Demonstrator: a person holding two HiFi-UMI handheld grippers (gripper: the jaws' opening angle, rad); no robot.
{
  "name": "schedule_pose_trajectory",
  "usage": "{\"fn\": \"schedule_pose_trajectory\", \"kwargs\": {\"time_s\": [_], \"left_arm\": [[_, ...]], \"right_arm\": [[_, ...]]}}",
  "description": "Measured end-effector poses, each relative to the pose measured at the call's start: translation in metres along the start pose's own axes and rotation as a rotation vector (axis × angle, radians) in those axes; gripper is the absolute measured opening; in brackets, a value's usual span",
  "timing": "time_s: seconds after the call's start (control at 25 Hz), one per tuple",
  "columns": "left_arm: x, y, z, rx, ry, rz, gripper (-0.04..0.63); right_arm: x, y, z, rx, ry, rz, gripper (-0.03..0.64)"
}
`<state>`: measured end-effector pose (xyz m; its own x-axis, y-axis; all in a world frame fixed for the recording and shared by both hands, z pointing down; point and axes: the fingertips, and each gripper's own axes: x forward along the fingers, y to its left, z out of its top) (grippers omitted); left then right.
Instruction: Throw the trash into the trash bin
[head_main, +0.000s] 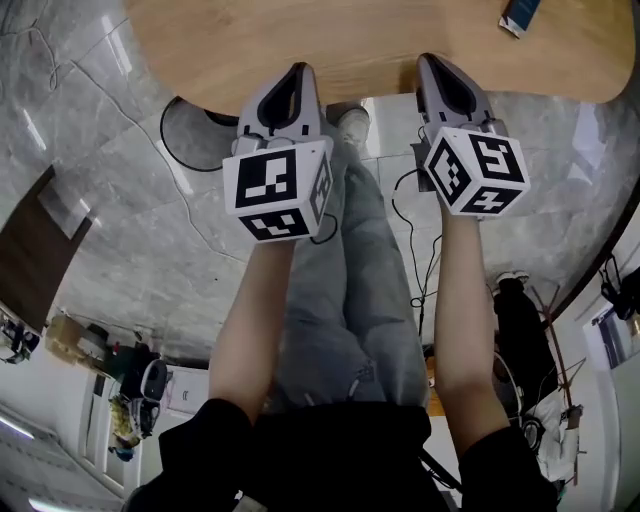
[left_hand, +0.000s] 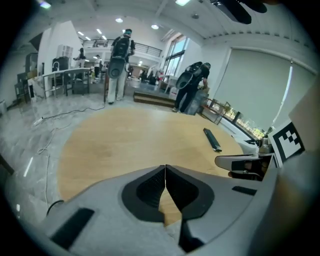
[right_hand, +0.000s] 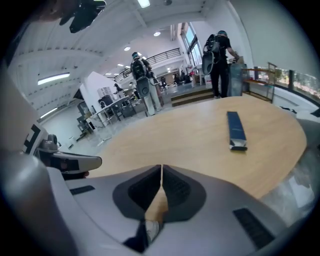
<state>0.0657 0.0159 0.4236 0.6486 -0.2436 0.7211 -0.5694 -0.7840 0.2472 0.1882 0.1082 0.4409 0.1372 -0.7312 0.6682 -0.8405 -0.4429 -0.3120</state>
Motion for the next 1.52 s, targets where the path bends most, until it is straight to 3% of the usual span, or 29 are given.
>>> {"fn": "schedule_pose_trajectory", "kwargs": {"time_s": [0.32, 0.36, 0.48, 0.88, 1.24, 1.52], "left_arm": [[0.050, -0.063, 0.026, 0.138, 0.063, -0.146, 0.012], [0.055, -0.069, 0.028, 0.151, 0.070, -0.160, 0.012], [0.070, -0.081, 0.036, 0.183, 0.087, -0.193, 0.012], [0.116, -0.099, 0.059, 0.258, 0.127, -0.288, 0.012], [0.125, -0.096, 0.073, 0.297, 0.132, -0.335, 0.012], [0.115, -0.055, 0.075, 0.268, 0.125, -0.273, 0.012]], "right_arm": [[-0.023, -0.094, 0.012, 0.147, -0.075, -0.248, 0.020], [-0.023, -0.102, 0.014, 0.161, -0.078, -0.266, 0.033], [-0.018, -0.123, 0.021, 0.201, -0.076, -0.301, 0.180], [0.009, -0.175, 0.036, 0.247, -0.035, -0.488, 0.227], [0.031, -0.208, 0.044, 0.243, 0.009, -0.561, 0.229], [0.038, -0.190, 0.049, 0.264, -0.006, -0.528, 0.183]]}}
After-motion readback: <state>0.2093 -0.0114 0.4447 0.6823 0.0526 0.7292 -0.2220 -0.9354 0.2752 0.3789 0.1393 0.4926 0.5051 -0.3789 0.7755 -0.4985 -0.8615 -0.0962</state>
